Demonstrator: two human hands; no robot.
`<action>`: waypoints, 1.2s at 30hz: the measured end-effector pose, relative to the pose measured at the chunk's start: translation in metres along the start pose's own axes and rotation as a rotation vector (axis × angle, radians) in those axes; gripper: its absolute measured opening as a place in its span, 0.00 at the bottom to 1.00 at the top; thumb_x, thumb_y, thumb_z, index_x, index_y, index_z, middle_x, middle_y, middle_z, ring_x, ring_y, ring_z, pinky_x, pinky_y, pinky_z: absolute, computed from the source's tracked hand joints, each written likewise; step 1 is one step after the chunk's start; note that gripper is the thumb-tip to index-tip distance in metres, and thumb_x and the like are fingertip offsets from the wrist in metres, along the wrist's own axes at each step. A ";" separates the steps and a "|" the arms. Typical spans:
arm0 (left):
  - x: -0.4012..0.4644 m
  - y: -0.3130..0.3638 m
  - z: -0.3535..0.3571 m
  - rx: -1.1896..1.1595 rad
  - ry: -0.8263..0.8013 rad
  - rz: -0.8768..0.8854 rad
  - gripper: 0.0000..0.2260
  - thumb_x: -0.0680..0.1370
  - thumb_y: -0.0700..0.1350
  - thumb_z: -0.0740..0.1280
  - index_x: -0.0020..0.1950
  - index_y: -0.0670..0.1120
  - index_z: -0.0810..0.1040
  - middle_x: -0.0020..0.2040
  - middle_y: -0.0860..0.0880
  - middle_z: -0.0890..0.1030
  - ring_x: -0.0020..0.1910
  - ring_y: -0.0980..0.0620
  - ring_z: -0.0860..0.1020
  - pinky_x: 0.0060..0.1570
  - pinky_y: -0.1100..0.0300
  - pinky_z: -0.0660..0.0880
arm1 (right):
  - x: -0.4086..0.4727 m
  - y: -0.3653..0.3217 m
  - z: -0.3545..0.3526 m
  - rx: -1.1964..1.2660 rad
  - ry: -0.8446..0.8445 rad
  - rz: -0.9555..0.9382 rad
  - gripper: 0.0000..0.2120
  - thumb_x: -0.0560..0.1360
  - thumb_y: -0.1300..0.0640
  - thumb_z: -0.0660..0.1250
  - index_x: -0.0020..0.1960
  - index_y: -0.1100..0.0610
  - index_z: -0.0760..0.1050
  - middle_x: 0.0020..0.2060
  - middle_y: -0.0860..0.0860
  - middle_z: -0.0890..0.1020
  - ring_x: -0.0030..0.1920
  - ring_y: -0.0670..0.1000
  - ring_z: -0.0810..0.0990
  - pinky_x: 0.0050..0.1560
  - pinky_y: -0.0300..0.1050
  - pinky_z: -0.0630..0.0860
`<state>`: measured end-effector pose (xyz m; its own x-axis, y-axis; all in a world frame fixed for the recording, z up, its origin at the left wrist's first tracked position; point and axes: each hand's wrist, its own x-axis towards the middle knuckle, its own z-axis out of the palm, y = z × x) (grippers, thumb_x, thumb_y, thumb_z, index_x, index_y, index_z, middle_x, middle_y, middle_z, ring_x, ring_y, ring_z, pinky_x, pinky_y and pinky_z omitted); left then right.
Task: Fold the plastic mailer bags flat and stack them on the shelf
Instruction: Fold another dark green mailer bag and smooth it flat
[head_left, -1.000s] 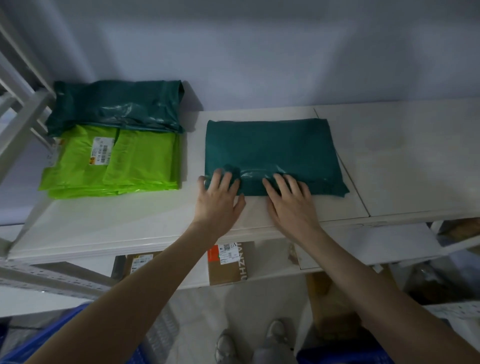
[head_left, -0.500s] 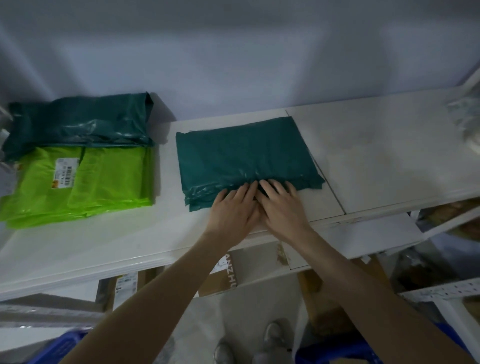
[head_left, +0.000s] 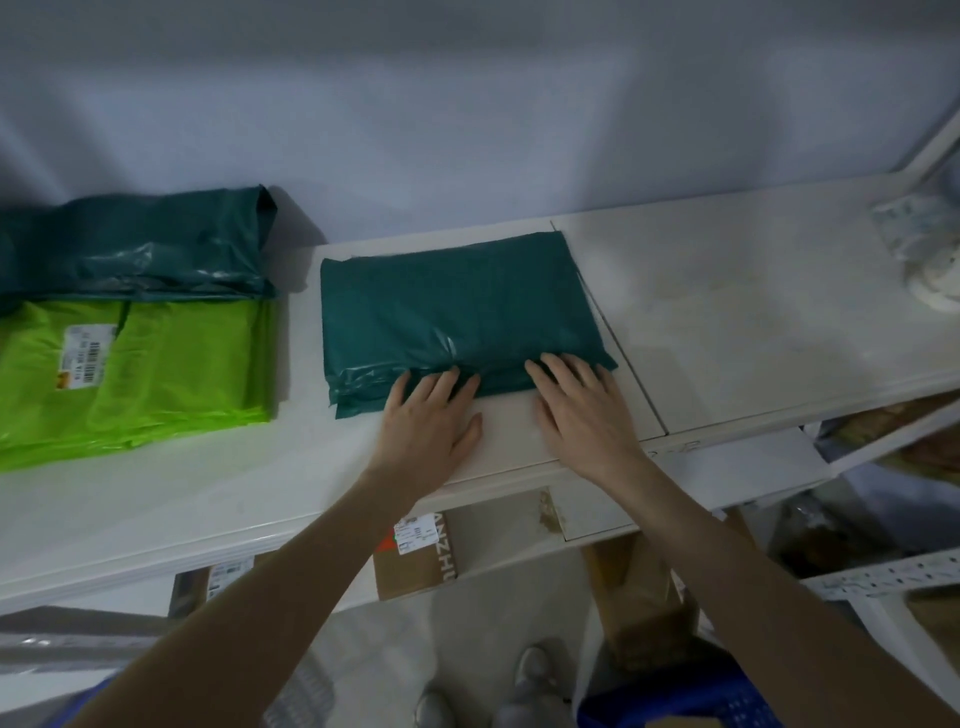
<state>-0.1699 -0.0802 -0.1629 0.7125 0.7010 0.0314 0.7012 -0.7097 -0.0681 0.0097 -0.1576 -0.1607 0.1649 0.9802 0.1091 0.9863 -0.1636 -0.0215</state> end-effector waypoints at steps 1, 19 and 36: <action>0.000 -0.002 0.000 0.002 0.000 0.001 0.27 0.77 0.57 0.44 0.69 0.48 0.71 0.63 0.47 0.76 0.61 0.47 0.75 0.66 0.46 0.66 | 0.000 0.001 0.000 0.008 0.004 -0.009 0.24 0.77 0.51 0.48 0.66 0.59 0.72 0.62 0.55 0.76 0.61 0.57 0.74 0.61 0.57 0.73; 0.030 0.036 0.006 -0.127 -0.041 0.063 0.24 0.81 0.56 0.43 0.77 0.54 0.47 0.78 0.57 0.47 0.76 0.56 0.48 0.74 0.48 0.44 | -0.002 0.044 0.004 0.097 -0.012 0.057 0.22 0.81 0.54 0.51 0.70 0.63 0.67 0.67 0.56 0.72 0.67 0.54 0.69 0.66 0.48 0.68; 0.043 0.005 -0.031 -0.483 0.311 0.051 0.22 0.78 0.53 0.49 0.60 0.49 0.77 0.62 0.51 0.75 0.58 0.48 0.72 0.54 0.51 0.70 | 0.058 0.026 -0.035 0.193 0.213 0.035 0.26 0.77 0.46 0.51 0.67 0.60 0.69 0.64 0.61 0.72 0.63 0.63 0.70 0.62 0.58 0.69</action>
<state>-0.1351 -0.0560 -0.1313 0.6684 0.6634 0.3363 0.5463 -0.7447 0.3833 0.0445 -0.1093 -0.1203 0.2160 0.9254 0.3112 0.9645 -0.1527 -0.2155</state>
